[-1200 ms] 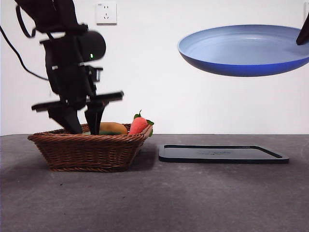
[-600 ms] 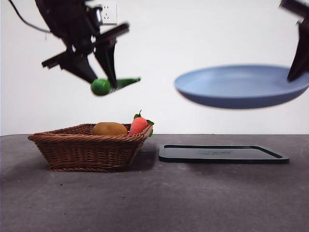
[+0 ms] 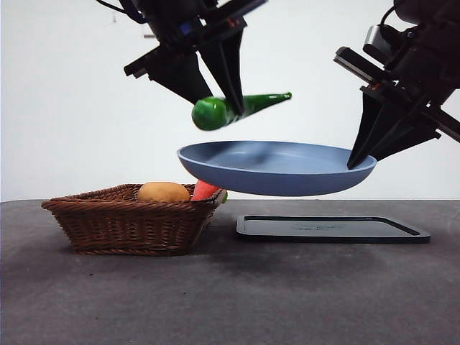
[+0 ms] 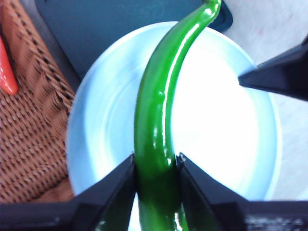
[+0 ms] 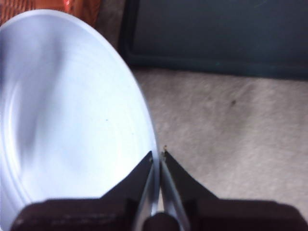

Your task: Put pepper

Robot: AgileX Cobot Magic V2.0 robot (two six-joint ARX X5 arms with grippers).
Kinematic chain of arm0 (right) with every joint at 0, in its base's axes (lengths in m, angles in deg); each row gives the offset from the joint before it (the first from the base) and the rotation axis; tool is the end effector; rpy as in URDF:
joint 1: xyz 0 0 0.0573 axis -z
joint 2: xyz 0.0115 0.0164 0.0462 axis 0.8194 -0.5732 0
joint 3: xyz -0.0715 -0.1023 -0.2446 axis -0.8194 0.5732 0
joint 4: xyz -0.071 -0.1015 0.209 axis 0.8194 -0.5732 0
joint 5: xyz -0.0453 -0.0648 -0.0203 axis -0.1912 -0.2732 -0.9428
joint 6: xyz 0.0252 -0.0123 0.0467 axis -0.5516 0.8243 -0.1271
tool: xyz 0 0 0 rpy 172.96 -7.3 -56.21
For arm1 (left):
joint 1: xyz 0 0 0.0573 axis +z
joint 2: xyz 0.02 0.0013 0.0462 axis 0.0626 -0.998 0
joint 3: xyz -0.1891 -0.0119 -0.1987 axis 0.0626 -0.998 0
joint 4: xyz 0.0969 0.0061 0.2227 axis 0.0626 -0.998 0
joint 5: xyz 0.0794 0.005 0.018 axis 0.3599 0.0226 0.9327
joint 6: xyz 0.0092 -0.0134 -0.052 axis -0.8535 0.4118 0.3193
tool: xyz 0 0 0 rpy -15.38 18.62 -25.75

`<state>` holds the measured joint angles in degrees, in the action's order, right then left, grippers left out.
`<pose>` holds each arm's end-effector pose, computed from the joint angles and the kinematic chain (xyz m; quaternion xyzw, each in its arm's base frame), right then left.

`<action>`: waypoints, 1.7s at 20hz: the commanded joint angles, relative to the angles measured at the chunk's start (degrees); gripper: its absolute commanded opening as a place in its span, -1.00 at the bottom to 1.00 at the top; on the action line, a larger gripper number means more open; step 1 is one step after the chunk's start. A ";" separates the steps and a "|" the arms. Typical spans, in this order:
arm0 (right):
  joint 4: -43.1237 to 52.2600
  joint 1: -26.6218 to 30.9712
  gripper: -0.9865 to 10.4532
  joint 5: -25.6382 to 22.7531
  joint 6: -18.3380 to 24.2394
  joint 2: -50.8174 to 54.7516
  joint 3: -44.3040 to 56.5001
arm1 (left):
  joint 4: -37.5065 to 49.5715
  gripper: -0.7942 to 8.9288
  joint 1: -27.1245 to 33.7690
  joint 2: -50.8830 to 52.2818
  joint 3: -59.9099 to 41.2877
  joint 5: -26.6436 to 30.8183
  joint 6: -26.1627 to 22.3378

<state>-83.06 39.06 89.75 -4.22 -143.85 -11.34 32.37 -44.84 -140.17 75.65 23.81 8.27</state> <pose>0.2556 0.0848 0.2464 0.1362 0.4959 0.2256 0.8274 0.2539 -0.2253 0.3073 0.0459 0.4620 -0.2906 0.8366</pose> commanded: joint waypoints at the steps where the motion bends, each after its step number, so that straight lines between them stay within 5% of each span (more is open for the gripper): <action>1: 0.37 -0.35 -0.82 0.46 -1.38 -0.61 -1.16 | -1.11 -0.58 -0.94 -3.41 1.18 1.60 -3.04; 11: 0.09 -0.35 -0.82 2.10 -1.38 -0.61 -1.16 | 1.11 -0.57 -1.16 -7.69 1.18 2.38 -3.06; 19: 0.02 -0.35 -0.82 1.97 -1.36 -0.61 -1.16 | 0.13 -0.38 -1.14 -6.91 1.20 2.05 -3.04; 28: 0.44 0.90 -0.82 1.49 -1.42 -0.61 -1.22 | -4.79 -0.38 -1.14 3.48 1.62 0.22 -4.55; 34: 1.38 9.03 -0.82 1.51 -2.43 -5.60 -6.58 | -6.73 -0.38 -1.14 14.95 1.62 0.50 -7.58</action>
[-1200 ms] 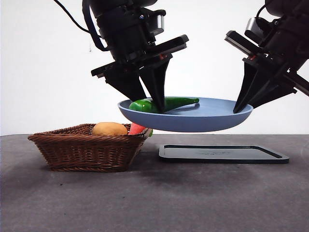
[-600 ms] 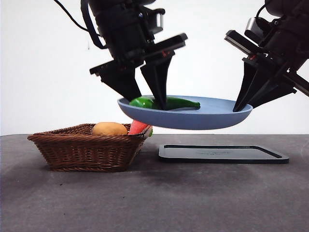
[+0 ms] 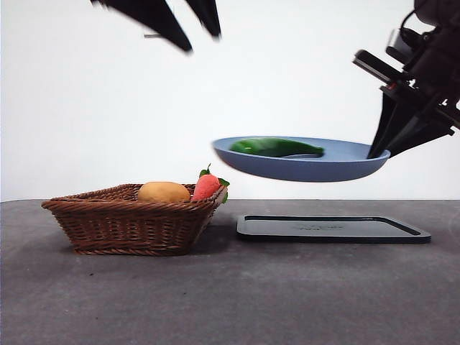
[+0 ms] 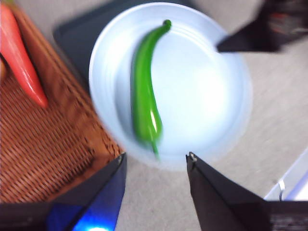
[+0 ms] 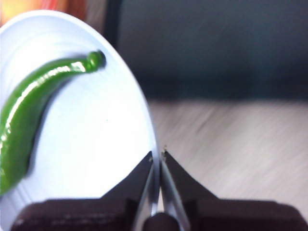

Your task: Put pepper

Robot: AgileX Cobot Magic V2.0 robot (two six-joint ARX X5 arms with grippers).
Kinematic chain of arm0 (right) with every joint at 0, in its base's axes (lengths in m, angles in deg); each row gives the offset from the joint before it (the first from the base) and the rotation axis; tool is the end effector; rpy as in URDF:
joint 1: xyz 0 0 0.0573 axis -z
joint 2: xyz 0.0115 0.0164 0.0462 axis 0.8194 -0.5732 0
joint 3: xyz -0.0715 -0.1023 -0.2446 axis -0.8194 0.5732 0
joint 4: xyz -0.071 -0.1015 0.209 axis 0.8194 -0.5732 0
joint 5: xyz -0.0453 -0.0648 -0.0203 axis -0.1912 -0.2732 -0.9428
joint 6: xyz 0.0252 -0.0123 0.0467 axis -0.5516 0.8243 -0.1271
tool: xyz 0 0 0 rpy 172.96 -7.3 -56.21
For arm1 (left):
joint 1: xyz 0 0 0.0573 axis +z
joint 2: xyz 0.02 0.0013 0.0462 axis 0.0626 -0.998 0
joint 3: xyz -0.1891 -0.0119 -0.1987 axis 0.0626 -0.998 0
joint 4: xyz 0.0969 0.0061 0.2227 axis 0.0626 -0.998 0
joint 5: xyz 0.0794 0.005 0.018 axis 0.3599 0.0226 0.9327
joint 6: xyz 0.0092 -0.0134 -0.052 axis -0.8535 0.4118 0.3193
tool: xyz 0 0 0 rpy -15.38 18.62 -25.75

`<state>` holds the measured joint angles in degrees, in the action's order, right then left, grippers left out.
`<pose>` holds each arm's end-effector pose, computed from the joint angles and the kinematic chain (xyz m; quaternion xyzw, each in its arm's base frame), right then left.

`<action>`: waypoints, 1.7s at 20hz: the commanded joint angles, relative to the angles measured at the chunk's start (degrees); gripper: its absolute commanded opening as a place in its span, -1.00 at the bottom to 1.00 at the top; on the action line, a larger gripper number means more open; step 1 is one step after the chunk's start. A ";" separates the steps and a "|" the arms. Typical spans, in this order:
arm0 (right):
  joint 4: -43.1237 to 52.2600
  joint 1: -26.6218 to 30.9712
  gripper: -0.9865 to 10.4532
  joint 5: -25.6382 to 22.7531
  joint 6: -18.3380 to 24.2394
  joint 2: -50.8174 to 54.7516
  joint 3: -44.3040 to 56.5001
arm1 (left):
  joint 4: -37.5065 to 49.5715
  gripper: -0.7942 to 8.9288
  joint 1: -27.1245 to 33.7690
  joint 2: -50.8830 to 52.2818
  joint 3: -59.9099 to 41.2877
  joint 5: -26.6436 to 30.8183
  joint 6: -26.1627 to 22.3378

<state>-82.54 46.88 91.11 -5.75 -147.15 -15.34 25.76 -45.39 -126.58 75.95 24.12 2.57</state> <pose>0.2822 0.0524 0.2528 0.1853 0.4794 0.1750 0.8398 0.2037 -0.1846 0.3700 0.0702 0.3924 -0.3290 0.8561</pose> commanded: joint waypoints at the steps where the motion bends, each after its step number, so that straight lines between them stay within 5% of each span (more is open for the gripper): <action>1: 0.85 2.38 -0.82 0.17 -1.25 -4.17 -4.31 | -0.17 -0.38 -0.59 3.17 1.31 0.35 -1.88; 11: 0.90 7.21 -0.82 -1.53 -1.92 -26.47 -21.27 | -1.51 -0.38 -0.59 10.71 1.31 0.42 -1.84; 19: 2.49 7.82 -0.82 -2.64 -1.53 -32.81 -22.18 | -1.88 -0.38 -0.59 10.69 1.31 0.44 -1.81; 28: 1.53 7.82 -0.47 -2.47 -1.07 -30.40 -22.18 | -1.84 -0.38 -0.59 10.69 1.31 0.96 -1.84; 34: -7.61 7.58 -0.46 -2.38 5.03 -14.49 -22.18 | -2.05 -0.38 -0.48 10.67 1.31 3.98 -3.45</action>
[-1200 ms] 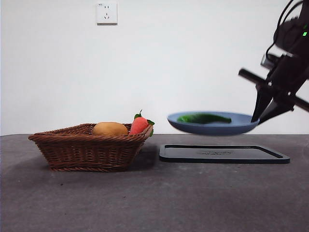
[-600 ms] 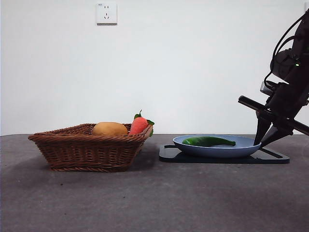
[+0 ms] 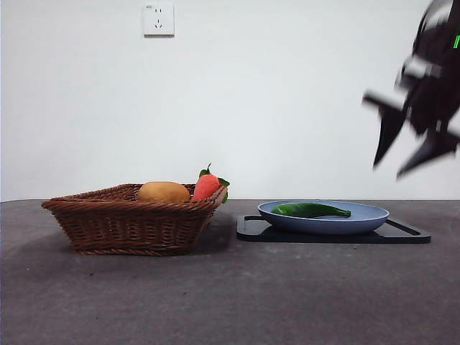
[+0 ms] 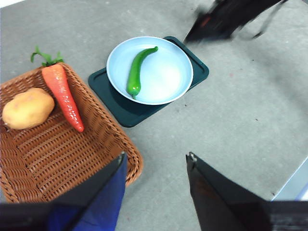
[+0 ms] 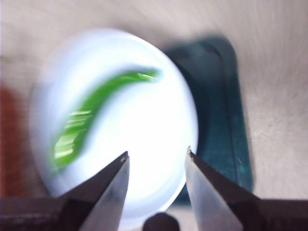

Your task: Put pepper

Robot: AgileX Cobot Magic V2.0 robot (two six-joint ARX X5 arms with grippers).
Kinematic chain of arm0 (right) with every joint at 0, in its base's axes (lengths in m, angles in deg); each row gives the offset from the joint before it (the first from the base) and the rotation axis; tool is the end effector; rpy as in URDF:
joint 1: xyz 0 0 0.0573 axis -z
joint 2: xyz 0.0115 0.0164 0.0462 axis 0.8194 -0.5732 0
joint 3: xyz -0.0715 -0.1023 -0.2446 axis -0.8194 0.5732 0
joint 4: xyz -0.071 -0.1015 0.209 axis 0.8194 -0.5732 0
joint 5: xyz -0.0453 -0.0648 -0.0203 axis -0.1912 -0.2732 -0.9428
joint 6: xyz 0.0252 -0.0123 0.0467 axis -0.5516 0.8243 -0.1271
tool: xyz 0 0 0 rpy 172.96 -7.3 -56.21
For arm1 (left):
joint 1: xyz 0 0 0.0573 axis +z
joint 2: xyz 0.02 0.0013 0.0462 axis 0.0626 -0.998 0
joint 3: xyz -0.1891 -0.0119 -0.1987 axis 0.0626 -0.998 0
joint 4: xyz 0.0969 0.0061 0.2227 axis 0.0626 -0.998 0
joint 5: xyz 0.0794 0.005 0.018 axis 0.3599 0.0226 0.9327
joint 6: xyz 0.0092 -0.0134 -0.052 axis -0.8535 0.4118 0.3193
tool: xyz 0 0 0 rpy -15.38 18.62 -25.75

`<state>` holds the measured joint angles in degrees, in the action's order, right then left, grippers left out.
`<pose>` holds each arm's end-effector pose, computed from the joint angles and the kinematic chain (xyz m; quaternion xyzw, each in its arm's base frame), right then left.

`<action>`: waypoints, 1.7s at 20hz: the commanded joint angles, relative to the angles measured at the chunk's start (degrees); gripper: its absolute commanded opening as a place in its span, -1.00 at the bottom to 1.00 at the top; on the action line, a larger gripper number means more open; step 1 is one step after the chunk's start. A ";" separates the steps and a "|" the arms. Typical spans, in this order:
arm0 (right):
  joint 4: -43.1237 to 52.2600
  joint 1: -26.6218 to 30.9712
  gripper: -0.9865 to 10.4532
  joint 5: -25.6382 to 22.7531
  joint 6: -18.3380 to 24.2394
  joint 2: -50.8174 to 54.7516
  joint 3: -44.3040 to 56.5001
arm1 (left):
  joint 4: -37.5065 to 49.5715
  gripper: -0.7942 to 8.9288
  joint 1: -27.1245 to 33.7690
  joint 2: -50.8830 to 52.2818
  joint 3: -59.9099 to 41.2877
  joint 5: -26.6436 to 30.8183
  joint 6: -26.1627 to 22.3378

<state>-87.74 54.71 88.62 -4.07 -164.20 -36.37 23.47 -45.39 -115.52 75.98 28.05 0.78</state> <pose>0.3694 0.0127 0.2640 0.1971 0.4723 0.1029 0.8529 0.1618 -0.1443 0.4109 0.0684 0.3147 -0.3192 0.8913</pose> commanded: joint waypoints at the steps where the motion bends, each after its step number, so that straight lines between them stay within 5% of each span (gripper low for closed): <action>1: -5.01 -0.63 -0.46 0.07 4.72 6.08 -1.14 | 0.22 -0.38 -0.48 -0.39 1.29 0.04 -1.77; 8: -26.47 -6.23 -0.47 0.04 12.70 30.12 -1.16 | 0.17 -0.38 -0.50 -0.39 1.29 -0.44 -3.28; 15: -41.05 -13.11 -0.47 0.07 13.90 43.54 -1.16 | -1.27 -0.39 -0.50 -0.39 1.29 -0.83 -3.21; 19: -42.97 -13.49 -0.66 0.07 15.28 45.42 -1.16 | -2.47 -0.43 -0.50 -0.39 1.29 -0.83 -2.99; 22: -44.48 -13.49 -0.82 0.07 17.92 45.31 -1.14 | -3.06 -0.85 -0.50 -0.39 1.29 -0.81 -2.86; 34: -44.28 -13.46 -0.81 -0.13 17.59 45.27 -1.14 | 2.95 -0.82 -0.50 -0.39 1.29 -0.68 -2.80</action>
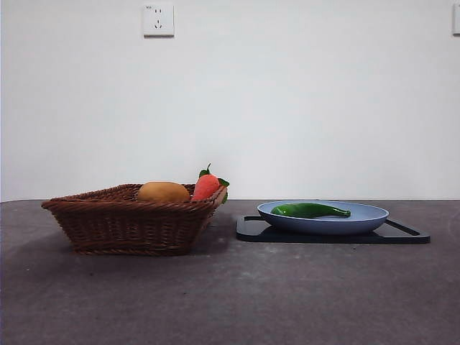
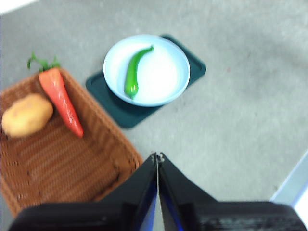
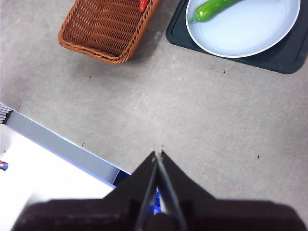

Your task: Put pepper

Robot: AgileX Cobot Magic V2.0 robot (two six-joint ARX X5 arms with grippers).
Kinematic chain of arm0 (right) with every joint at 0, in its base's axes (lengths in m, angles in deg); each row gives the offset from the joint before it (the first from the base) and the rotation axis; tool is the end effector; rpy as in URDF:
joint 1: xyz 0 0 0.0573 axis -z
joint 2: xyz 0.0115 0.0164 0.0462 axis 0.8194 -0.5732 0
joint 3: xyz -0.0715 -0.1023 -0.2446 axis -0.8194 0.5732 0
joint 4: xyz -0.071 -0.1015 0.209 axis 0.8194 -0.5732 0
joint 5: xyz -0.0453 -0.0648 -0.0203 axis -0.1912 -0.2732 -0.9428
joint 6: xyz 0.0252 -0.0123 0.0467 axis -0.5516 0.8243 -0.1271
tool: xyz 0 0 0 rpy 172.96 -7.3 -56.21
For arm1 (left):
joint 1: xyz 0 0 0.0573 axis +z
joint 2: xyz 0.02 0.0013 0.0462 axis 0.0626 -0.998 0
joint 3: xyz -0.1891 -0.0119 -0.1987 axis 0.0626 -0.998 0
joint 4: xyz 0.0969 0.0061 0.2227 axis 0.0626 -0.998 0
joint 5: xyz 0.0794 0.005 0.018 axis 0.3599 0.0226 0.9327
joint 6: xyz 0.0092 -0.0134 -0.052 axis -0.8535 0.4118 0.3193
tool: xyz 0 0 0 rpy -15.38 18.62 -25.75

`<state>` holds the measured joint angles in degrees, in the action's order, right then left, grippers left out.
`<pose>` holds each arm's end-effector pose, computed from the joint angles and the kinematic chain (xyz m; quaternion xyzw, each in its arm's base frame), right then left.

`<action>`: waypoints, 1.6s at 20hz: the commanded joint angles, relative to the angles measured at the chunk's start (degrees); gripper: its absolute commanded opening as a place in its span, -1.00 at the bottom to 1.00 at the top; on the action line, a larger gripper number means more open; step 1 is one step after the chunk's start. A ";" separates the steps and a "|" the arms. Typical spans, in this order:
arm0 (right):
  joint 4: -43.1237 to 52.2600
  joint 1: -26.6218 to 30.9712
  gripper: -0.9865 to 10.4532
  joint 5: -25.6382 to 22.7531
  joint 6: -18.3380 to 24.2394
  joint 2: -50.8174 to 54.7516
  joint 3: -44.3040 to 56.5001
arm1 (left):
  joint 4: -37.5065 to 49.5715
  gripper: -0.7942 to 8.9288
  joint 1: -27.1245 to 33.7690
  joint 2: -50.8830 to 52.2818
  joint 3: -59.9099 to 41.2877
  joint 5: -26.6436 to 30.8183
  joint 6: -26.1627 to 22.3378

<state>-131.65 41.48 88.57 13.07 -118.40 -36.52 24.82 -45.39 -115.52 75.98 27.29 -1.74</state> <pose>0.1057 0.0364 0.4053 0.0139 0.4406 0.2733 0.8550 0.1625 -0.1456 0.4128 0.0820 0.2981 -0.3335 0.8906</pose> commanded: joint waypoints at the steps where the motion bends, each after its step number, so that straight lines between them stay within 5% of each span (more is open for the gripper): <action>1: -0.37 -0.24 -0.81 -0.09 0.46 -0.52 -0.98 | 2.47 -0.82 -0.50 -0.39 1.29 0.09 -0.28; 7: -0.37 -0.24 -0.81 -0.09 0.44 -0.52 -0.98 | 10.49 -0.82 1.44 -0.13 1.29 3.56 -5.90; 12: -0.37 -0.24 -0.81 -0.11 0.46 -0.52 -0.98 | 22.64 -0.82 12.68 7.50 -2.12 2.89 -8.94; 20: -0.37 -0.24 -0.81 -0.09 0.46 -0.52 -0.98 | 51.58 -0.82 35.87 35.63 -36.96 1.84 -9.14; 25: -0.37 -0.24 -0.81 -0.09 0.44 -0.52 -0.98 | 54.01 -0.82 42.75 51.12 -55.63 1.79 -7.43; 32: -0.37 -0.24 -0.81 -0.09 0.44 -0.52 -0.98 | 53.24 -0.82 44.13 63.14 -72.17 1.44 -1.36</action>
<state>-131.65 41.48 88.55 13.09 -118.45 -36.52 77.76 -1.44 -52.53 3.89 28.95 -4.47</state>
